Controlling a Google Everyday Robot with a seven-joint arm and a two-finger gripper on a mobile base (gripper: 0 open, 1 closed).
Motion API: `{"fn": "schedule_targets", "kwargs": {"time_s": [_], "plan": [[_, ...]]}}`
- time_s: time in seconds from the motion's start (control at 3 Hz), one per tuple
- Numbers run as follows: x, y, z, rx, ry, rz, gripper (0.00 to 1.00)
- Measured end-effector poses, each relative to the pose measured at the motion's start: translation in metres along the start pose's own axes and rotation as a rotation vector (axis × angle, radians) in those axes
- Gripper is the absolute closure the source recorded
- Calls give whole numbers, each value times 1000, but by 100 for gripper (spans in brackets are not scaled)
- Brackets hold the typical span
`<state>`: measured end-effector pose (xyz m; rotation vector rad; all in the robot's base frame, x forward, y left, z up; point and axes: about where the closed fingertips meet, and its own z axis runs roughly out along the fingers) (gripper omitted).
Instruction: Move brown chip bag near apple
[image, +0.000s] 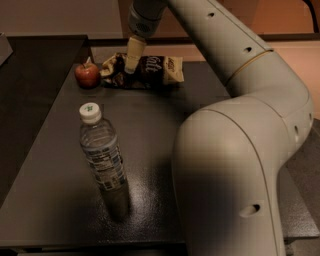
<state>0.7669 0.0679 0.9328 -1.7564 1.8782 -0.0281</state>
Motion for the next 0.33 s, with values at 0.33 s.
{"fn": "schedule_targets", "kwargs": {"time_s": [0.33], "plan": [[0,0,0,0,0,0,0]]}}
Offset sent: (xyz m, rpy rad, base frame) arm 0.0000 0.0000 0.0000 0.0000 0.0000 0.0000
